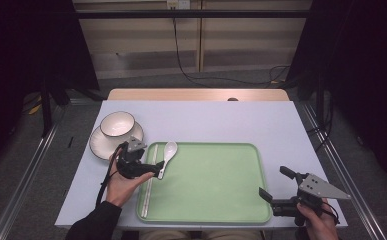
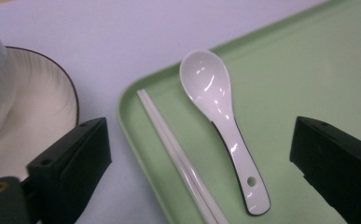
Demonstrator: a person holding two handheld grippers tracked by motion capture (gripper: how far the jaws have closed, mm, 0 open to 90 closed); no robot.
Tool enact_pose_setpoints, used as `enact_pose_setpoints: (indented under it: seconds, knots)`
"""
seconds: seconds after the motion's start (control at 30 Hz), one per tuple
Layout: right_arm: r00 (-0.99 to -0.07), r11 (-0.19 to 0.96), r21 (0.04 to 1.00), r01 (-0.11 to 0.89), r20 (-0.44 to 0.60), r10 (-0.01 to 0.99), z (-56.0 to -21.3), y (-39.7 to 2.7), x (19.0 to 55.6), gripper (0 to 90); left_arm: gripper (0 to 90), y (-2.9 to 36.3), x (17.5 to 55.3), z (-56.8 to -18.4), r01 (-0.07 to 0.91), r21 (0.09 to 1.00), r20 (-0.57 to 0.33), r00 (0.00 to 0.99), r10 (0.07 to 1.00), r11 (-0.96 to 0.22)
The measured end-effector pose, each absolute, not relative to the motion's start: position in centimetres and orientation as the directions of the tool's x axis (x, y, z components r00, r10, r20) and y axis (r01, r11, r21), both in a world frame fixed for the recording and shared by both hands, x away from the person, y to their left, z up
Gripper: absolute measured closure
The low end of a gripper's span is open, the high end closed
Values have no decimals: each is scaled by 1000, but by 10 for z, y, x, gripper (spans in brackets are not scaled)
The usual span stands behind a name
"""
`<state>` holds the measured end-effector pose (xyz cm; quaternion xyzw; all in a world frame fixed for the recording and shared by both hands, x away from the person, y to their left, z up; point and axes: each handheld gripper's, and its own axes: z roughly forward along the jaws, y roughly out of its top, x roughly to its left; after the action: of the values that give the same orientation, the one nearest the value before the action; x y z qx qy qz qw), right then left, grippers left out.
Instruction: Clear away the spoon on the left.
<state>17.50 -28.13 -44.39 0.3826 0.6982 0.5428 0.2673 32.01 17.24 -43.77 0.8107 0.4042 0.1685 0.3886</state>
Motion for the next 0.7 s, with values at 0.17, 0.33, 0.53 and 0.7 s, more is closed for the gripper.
enact_pose_setpoints:
  seconds: [0.17,0.33,0.53,0.7]
  knots:
    - [-566,114,963,243,45,823,-443,-280,176,7,28,186,321,-433,525,787,-89,617,782,-324]
    - [-562,114,964,240,42,826,-443,-280,175,7,27,199,323,-428,516,804,-89,596,798,-295]
    - [-566,117,965,235,38,824,-443,-282,175,7,27,212,326,-424,510,815,-77,567,820,-276]
    - [-563,118,965,233,35,825,-443,-282,174,7,28,222,327,-419,492,827,-60,556,829,-271]
